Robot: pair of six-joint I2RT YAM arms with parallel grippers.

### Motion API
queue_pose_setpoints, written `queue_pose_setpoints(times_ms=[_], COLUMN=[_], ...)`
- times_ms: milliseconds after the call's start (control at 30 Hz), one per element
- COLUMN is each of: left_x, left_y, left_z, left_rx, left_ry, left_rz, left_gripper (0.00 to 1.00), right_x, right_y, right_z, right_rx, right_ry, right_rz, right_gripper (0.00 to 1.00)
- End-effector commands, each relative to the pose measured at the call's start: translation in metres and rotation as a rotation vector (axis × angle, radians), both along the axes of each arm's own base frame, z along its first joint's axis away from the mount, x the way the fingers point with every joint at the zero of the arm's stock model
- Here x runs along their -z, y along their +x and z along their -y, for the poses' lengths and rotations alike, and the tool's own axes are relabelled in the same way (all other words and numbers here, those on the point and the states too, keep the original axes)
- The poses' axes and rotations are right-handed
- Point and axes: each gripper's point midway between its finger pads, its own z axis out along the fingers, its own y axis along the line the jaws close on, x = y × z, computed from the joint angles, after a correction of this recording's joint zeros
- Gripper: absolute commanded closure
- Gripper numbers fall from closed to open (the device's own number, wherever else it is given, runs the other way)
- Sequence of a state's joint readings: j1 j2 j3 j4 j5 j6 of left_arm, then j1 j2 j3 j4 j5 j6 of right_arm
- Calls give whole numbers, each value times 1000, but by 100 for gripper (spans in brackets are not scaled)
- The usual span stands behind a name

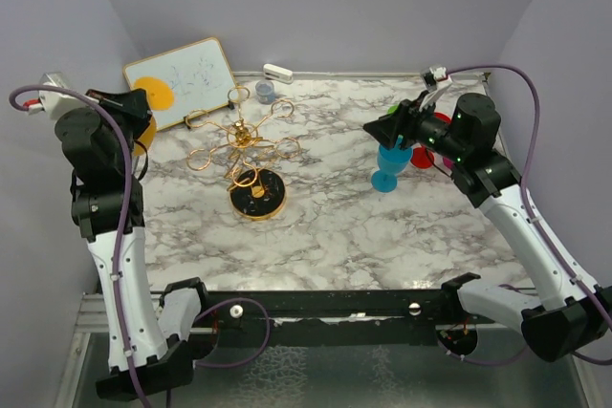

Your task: Take the wine glass off the wine glass rack

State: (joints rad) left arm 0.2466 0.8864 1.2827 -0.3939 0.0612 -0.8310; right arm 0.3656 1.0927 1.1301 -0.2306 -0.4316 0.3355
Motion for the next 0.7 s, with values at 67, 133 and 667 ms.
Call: queue_pose_setpoints(times_ms=[67,133,667], left_x=[-49,-71,-133], left_y=[47,66,11], left_z=[14,45,281], left_rx=[146,346,1300], left_ry=[86,53,312], left_rz=[180,298,704], left_gripper=[100,100,100], right_x=[-27,-33,-104], right_y=[-7,-14,-62], right_z=[-5,-8,-4], right_rx=[-46,-82,-185], right_ry=[14,22,64], right_rz=[71,84,241], right_gripper=[50,50,45])
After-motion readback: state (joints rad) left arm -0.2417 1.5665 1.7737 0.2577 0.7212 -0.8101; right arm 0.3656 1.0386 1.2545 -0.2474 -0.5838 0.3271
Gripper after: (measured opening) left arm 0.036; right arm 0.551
